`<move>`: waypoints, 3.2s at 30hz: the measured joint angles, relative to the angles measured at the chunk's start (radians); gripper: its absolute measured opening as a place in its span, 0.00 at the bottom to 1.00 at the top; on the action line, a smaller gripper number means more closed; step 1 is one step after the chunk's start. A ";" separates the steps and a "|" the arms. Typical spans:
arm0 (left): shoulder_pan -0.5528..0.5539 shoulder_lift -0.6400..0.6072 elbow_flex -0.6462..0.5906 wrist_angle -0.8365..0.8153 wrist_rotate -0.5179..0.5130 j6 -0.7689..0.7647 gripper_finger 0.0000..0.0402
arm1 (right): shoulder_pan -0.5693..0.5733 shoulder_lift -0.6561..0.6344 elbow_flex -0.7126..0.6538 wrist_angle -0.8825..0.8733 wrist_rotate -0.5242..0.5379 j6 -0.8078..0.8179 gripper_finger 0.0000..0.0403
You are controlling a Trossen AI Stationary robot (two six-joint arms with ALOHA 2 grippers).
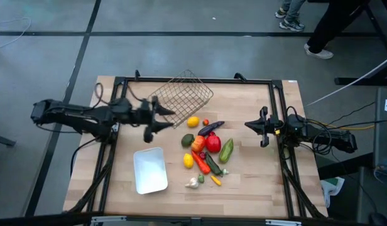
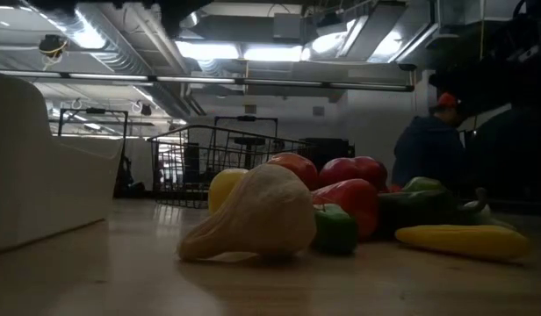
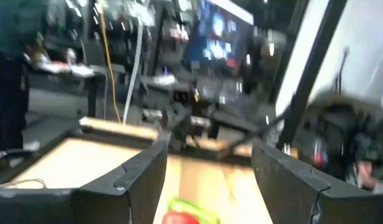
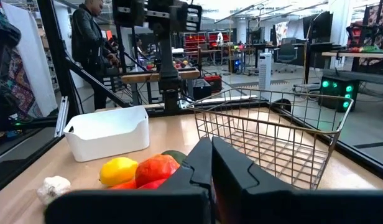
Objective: Sort produce into baskets
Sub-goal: Put the bottom yellow lemon into the white bin
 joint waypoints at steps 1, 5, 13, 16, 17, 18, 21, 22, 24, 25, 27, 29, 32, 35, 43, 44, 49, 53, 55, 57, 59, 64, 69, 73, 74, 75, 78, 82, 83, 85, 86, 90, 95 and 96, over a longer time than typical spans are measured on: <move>-0.010 0.033 0.034 -0.033 0.000 0.011 0.58 | 0.000 0.000 0.000 0.000 0.000 0.000 0.03; -0.052 0.157 0.151 -0.152 0.000 0.069 0.58 | 0.000 0.000 0.000 0.000 -0.001 0.001 0.03; -0.146 0.359 0.296 -0.327 0.000 0.185 0.58 | 0.000 0.000 0.000 -0.001 -0.001 0.002 0.03; -0.180 0.424 0.318 -0.354 0.013 0.233 0.58 | 0.000 0.000 0.000 -0.002 -0.002 0.002 0.03; -0.189 0.446 0.327 -0.360 0.020 0.250 0.58 | 0.000 0.000 0.000 -0.002 -0.002 0.002 0.03; -0.196 0.466 0.338 -0.370 0.023 0.268 0.58 | 0.000 0.000 0.000 -0.002 -0.002 0.002 0.03; -0.213 0.526 0.380 -0.413 0.024 0.308 0.58 | 0.000 0.000 0.000 -0.002 -0.002 0.002 0.03; -0.217 0.544 0.397 -0.434 0.026 0.320 0.58 | 0.000 0.000 0.000 -0.002 -0.002 0.002 0.03; -0.220 0.577 0.435 -0.484 0.042 0.351 0.58 | 0.000 0.000 0.000 -0.002 -0.002 0.002 0.03; -0.220 0.593 0.456 -0.511 0.053 0.367 0.58 | 0.000 0.000 0.000 -0.002 -0.002 0.002 0.03; -0.220 0.625 0.499 -0.576 0.071 0.397 0.58 | 0.000 0.000 0.000 -0.002 -0.002 0.002 0.03; -0.220 0.660 0.541 -0.641 0.074 0.438 0.58 | 0.000 0.000 0.000 -0.002 -0.002 0.002 0.03; -0.220 0.716 0.599 -0.743 0.074 0.514 0.58 | 0.000 0.000 0.000 -0.002 -0.002 0.002 0.03; -0.224 0.772 0.638 -0.798 0.074 0.594 0.58 | 0.000 0.000 0.000 -0.004 -0.002 0.002 0.03; -0.242 0.861 0.681 -0.910 0.014 0.855 0.58 | 0.000 0.000 0.000 -0.008 -0.002 0.002 0.03; -0.244 0.864 0.681 -0.928 0.000 0.884 0.58 | 0.000 0.000 0.000 -0.008 -0.002 0.002 0.03; -0.252 0.864 0.681 -0.987 -0.060 0.946 0.58 | 0.000 0.000 0.000 -0.009 -0.002 0.002 0.03; -0.249 0.866 0.681 -0.982 -0.078 0.949 0.58 | 0.000 0.000 0.000 -0.009 -0.002 0.002 0.03; -0.249 0.876 0.681 -0.982 -0.078 0.963 0.58 | 0.000 0.000 0.000 -0.009 -0.002 0.002 0.03; -0.249 0.895 0.681 -0.981 -0.078 0.983 0.58 | 0.000 0.000 0.000 -0.009 -0.002 0.002 0.03; -0.253 0.914 0.681 -0.980 -0.078 1.019 0.58 | 0.000 0.000 0.000 -0.009 -0.002 0.002 0.03; -0.259 0.953 0.681 -0.957 -0.085 1.076 0.58 | 0.000 0.000 0.000 -0.009 -0.002 0.002 0.03; -0.259 0.973 0.681 -0.919 -0.087 1.077 0.58 | 0.000 0.000 0.000 -0.010 -0.002 0.002 0.03; -0.259 0.986 0.681 -0.896 -0.087 1.079 0.58 | 0.000 0.000 0.000 -0.016 -0.002 0.002 0.03; -0.259 0.988 0.682 -0.890 -0.086 1.079 0.58 | 0.000 0.000 0.000 -0.020 -0.002 0.002 0.03; -0.259 0.988 0.682 -0.888 -0.085 1.079 0.58 | 0.000 0.000 0.000 -0.018 -0.002 0.001 0.03; -0.259 0.994 0.682 -0.857 -0.080 1.069 0.58 | 0.000 0.000 0.000 -0.031 0.000 0.001 0.03; -0.259 0.994 0.682 -0.853 -0.079 1.056 0.54 | 0.000 0.000 0.000 -0.033 0.000 0.002 0.03; -0.259 0.994 0.682 -0.853 -0.079 1.052 0.53 | 0.000 0.000 0.000 -0.033 0.000 0.001 0.03; -0.259 0.994 0.682 -0.853 -0.079 1.040 0.49 | 0.000 0.000 0.000 -0.033 0.000 0.002 0.03; -0.259 0.994 0.682 -0.853 -0.079 1.030 0.47 | 0.000 0.000 0.000 -0.033 0.000 0.002 0.03; -0.259 0.994 0.682 -0.853 -0.079 1.007 0.44 | 0.000 0.000 0.000 -0.034 0.000 0.002 0.03; -0.259 0.993 0.681 -0.852 -0.079 1.005 0.44 | 0.000 0.000 0.000 -0.034 0.000 0.002 0.03; -0.259 0.993 0.681 -0.850 -0.079 1.004 0.44 | 0.000 0.000 0.000 -0.034 0.000 0.002 0.03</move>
